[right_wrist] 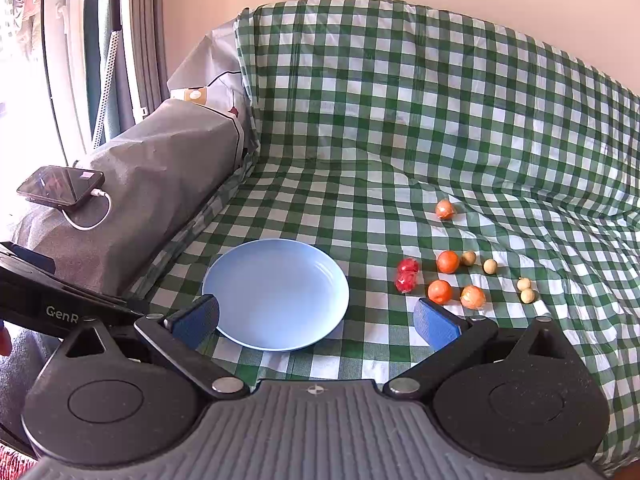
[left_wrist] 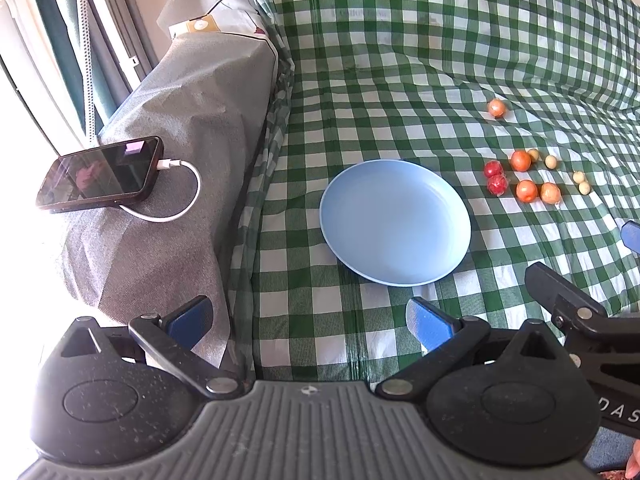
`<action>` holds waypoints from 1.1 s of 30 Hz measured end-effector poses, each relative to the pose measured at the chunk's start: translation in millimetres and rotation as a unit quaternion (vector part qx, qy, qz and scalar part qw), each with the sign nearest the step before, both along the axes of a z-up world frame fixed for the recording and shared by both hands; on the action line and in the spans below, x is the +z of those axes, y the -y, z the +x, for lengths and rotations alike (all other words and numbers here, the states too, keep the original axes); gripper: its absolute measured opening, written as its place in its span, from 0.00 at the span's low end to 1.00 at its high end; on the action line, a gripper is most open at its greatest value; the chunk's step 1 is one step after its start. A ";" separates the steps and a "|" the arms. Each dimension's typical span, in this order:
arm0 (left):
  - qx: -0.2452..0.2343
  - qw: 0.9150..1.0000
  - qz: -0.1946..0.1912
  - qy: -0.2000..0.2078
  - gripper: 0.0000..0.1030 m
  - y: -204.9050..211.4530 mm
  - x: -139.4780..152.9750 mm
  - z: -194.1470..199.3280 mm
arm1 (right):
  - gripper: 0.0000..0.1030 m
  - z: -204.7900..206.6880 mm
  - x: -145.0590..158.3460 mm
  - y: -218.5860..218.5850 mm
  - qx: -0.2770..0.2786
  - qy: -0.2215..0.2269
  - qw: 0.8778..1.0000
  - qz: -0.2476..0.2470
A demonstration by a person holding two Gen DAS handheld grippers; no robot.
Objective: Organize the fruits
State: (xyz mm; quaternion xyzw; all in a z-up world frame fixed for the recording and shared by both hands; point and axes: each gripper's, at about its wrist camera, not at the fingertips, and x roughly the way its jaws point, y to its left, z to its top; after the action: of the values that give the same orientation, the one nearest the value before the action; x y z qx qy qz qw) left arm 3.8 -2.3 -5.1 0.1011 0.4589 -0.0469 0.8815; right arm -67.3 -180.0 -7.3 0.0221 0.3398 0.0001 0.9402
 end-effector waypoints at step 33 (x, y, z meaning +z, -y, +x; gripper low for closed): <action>-0.011 1.000 0.020 -0.013 1.00 10.2 -7.8 9.2 | 1.00 10.8 -1.6 -2.9 -0.004 0.003 1.000 0.003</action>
State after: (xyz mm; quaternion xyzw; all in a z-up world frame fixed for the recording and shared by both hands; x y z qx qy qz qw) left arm 13.0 -12.5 -12.8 0.1226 0.4701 -0.0487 0.8727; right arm -56.5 -177.0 -9.0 0.0264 0.3371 -0.0022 0.9411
